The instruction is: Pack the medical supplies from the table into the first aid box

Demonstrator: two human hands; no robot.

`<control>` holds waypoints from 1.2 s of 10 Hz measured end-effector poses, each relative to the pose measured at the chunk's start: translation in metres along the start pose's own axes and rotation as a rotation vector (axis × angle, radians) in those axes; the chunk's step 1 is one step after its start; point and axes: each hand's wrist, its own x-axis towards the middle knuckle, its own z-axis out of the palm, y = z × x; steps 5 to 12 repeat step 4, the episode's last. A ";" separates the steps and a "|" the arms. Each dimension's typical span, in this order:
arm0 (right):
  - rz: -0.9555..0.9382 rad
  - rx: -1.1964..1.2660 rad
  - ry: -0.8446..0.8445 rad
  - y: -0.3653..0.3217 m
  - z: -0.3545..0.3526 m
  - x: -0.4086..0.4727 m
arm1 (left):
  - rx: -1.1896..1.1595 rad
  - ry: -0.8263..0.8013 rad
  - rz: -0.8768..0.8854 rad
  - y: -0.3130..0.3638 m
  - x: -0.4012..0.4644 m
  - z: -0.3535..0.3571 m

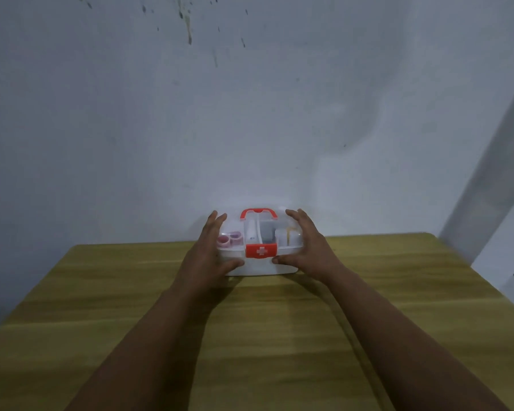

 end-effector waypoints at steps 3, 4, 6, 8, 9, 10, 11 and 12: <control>0.156 0.003 0.008 -0.019 -0.007 -0.011 | 0.023 -0.055 -0.058 0.020 -0.006 -0.013; 0.311 -0.004 0.059 -0.032 -0.014 -0.023 | -0.001 -0.039 -0.099 0.032 -0.012 -0.022; 0.311 -0.004 0.059 -0.032 -0.014 -0.023 | -0.001 -0.039 -0.099 0.032 -0.012 -0.022; 0.311 -0.004 0.059 -0.032 -0.014 -0.023 | -0.001 -0.039 -0.099 0.032 -0.012 -0.022; 0.311 -0.004 0.059 -0.032 -0.014 -0.023 | -0.001 -0.039 -0.099 0.032 -0.012 -0.022; 0.311 -0.004 0.059 -0.032 -0.014 -0.023 | -0.001 -0.039 -0.099 0.032 -0.012 -0.022; 0.311 -0.004 0.059 -0.032 -0.014 -0.023 | -0.001 -0.039 -0.099 0.032 -0.012 -0.022; 0.311 -0.004 0.059 -0.032 -0.014 -0.023 | -0.001 -0.039 -0.099 0.032 -0.012 -0.022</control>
